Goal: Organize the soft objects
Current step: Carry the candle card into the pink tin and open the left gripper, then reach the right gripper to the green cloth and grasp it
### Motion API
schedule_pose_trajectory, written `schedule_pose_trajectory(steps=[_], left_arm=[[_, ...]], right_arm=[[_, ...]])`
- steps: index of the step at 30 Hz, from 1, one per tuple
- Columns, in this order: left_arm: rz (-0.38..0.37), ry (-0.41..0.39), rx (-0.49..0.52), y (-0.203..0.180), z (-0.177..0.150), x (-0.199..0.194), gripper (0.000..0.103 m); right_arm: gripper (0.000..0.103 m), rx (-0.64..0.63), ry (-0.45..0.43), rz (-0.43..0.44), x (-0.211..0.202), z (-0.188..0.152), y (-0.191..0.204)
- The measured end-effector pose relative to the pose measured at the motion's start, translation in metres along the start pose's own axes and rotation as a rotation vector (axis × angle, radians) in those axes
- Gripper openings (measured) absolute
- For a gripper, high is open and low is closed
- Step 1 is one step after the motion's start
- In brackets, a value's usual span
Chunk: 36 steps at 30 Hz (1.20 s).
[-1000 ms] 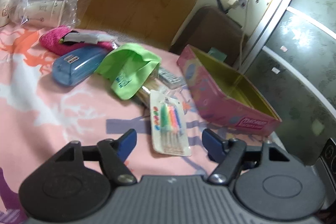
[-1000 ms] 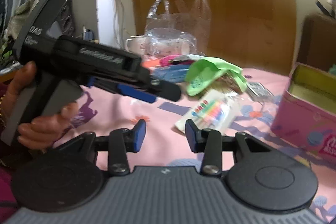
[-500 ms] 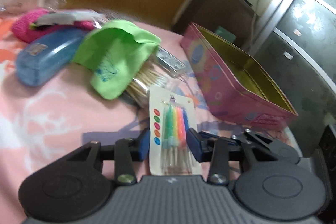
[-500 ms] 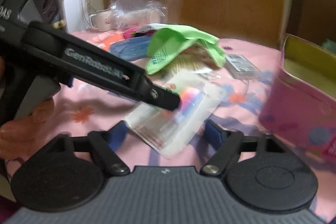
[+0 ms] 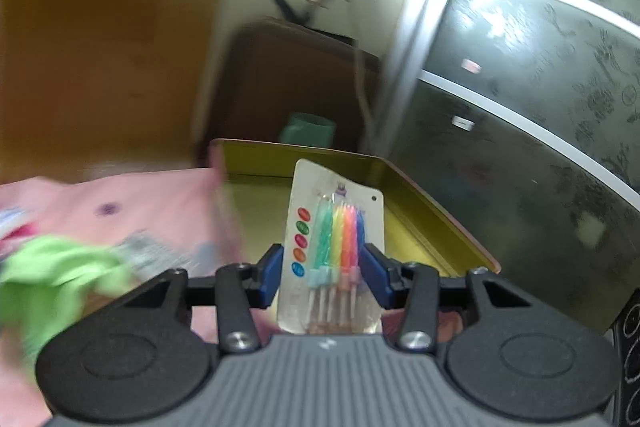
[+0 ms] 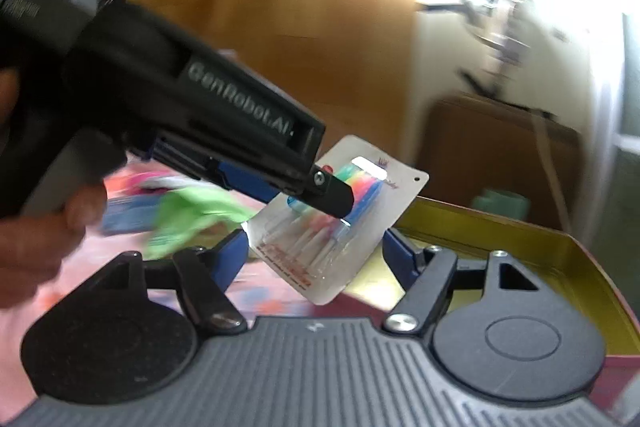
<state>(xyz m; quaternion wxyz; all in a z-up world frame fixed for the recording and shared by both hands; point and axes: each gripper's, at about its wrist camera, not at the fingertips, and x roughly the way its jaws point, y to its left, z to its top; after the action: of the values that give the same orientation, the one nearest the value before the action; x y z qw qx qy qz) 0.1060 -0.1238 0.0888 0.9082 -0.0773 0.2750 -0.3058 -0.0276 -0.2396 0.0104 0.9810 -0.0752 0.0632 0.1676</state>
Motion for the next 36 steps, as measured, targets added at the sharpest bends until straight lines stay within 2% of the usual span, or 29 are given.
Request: schedule_pose_trajectory(steps=[3, 6, 9, 12, 15, 16, 17, 19, 20, 24, 28, 31, 32, 33, 34, 35, 36], left_arm=[[-0.035, 0.047, -0.015, -0.014, 0.005, 0.045, 0.042], [-0.005, 0.085, -0.013, -0.026, 0.000, 0.079, 0.047], [0.016, 0.098, -0.005, -0.030, -0.006, 0.086, 0.048], [0.018, 0.048, 0.011, -0.025, -0.012, 0.059, 0.050], [0.005, -0.007, -0.032, -0.002, -0.022, 0.010, 0.053], [0.023, -0.028, -0.049, 0.011, -0.030, -0.011, 0.053], [0.057, -0.046, -0.061, 0.022, -0.036, -0.028, 0.053], [0.180, -0.065, -0.086, 0.049, -0.055, -0.061, 0.053], [0.254, -0.064, -0.103, 0.063, -0.067, -0.075, 0.053], [0.414, -0.043, -0.205, 0.109, -0.105, -0.112, 0.053], [0.439, -0.064, -0.329, 0.140, -0.131, -0.138, 0.053], [0.411, -0.100, -0.363, 0.148, -0.135, -0.152, 0.054], [0.407, -0.110, -0.362, 0.149, -0.134, -0.154, 0.055], [0.402, -0.118, -0.360, 0.150, -0.136, -0.159, 0.056], [0.394, -0.123, -0.359, 0.150, -0.137, -0.161, 0.057], [0.384, -0.127, -0.359, 0.149, -0.139, -0.165, 0.057], [0.375, -0.131, -0.360, 0.148, -0.140, -0.167, 0.057]], right_arm=[[0.078, 0.068, 0.030, -0.065, 0.004, -0.004, -0.042], [0.079, 0.106, 0.080, -0.161, 0.014, -0.015, -0.073], [0.080, 0.150, 0.129, -0.242, 0.023, -0.027, -0.093], [0.080, 0.206, 0.118, -0.248, 0.019, -0.035, -0.105], [0.079, 0.218, 0.085, -0.252, 0.010, -0.038, -0.104], [0.076, 0.226, 0.056, -0.253, 0.005, -0.035, -0.102], [0.069, 0.238, 0.025, -0.247, 0.001, -0.034, -0.095], [0.065, 0.263, -0.026, -0.194, -0.004, -0.023, -0.086], [0.064, 0.265, -0.035, -0.141, -0.002, -0.017, -0.078], [0.062, 0.162, -0.001, 0.067, 0.030, 0.009, -0.023], [0.061, 0.034, 0.081, 0.197, 0.091, 0.027, 0.043], [0.061, -0.026, 0.144, 0.187, 0.141, 0.035, 0.081], [0.059, -0.042, 0.157, 0.183, 0.156, 0.038, 0.089], [0.050, -0.048, 0.175, 0.183, 0.168, 0.039, 0.095], [0.014, -0.049, 0.197, 0.188, 0.182, 0.042, 0.096], [0.006, -0.055, 0.215, 0.190, 0.191, 0.041, 0.099], [0.005, -0.071, 0.234, 0.189, 0.195, 0.040, 0.102]])
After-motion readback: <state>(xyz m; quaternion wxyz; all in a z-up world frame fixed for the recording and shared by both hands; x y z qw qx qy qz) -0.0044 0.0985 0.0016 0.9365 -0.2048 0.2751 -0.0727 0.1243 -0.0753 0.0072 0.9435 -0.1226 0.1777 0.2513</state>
